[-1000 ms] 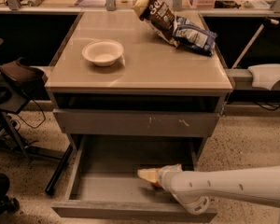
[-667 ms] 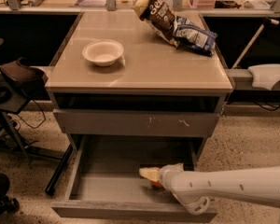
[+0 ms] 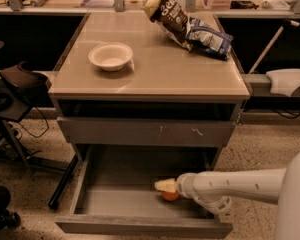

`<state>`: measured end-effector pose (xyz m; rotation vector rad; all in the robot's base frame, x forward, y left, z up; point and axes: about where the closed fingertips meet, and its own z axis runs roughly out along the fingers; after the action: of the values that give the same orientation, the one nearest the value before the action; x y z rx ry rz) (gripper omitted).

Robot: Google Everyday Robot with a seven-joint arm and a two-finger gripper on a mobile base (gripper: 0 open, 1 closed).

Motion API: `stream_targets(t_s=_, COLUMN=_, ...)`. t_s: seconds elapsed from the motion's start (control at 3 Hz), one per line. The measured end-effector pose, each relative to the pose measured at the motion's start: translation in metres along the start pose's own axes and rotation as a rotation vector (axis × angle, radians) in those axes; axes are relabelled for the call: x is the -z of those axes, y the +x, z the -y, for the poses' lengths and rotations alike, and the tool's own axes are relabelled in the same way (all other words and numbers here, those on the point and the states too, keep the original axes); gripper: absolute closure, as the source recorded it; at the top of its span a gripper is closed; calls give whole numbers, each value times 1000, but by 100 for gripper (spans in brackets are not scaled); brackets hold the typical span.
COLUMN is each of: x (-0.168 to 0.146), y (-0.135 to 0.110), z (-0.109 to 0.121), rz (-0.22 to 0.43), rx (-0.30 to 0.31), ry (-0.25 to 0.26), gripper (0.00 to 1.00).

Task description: Pick orange from middle drawer and place on counter

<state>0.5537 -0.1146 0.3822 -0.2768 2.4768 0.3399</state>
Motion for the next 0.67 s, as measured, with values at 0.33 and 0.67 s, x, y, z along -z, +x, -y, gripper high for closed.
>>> stream_targets(t_s=0.33, x=5, y=18, z=15, rz=-53, rx=-6, ry=-18, gripper=0)
stream_targets(t_s=0.67, x=3, y=24, z=14, rz=-70, rx=2, ry=-27, gripper=0)
